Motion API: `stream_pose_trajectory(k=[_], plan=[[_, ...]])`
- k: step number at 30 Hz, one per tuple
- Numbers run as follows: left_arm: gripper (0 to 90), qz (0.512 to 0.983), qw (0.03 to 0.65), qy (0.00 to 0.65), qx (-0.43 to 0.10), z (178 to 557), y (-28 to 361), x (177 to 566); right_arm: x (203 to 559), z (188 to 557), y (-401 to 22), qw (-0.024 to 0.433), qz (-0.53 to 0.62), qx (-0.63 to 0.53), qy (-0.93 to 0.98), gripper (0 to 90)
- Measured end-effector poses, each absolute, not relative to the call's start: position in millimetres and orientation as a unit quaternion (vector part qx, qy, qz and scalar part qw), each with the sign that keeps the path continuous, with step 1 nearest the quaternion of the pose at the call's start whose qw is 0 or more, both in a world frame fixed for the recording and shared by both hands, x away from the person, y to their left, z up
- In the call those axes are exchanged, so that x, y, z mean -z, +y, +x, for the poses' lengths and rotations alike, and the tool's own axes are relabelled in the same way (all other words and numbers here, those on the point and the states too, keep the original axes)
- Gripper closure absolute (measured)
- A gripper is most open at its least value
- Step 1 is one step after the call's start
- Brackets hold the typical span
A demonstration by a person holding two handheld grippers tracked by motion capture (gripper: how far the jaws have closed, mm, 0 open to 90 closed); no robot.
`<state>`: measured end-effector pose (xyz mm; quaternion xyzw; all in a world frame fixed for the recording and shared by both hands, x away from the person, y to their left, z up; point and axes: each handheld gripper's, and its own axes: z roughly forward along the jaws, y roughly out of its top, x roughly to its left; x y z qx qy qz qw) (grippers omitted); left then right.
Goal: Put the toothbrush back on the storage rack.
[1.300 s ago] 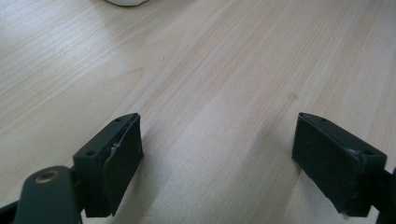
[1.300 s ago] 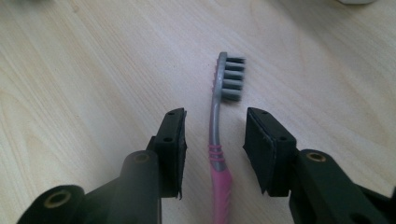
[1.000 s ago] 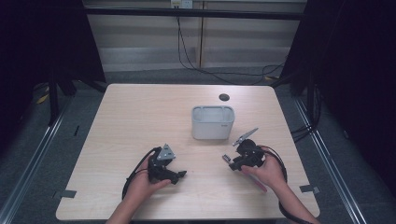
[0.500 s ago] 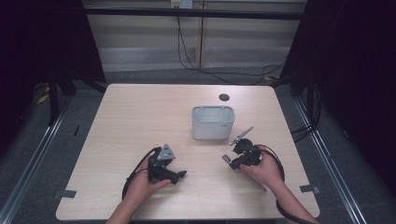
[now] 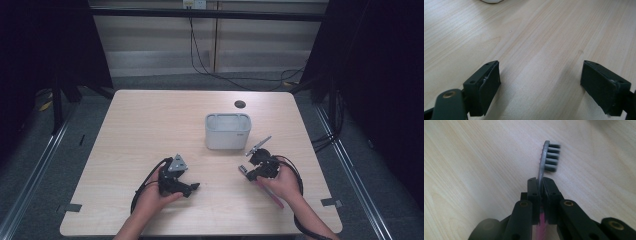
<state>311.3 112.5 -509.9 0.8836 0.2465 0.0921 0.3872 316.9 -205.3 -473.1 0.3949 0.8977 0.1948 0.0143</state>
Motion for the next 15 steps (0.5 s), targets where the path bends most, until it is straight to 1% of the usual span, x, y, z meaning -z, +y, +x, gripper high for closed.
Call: stream_pose_trajectory(k=[15], plan=[[15.8,0.884,0.386,0.245,-0.092,311.4,112.6,509.8,456.2,315.8,-214.3,0.02,0.405,-0.244,0.881,85.0]])
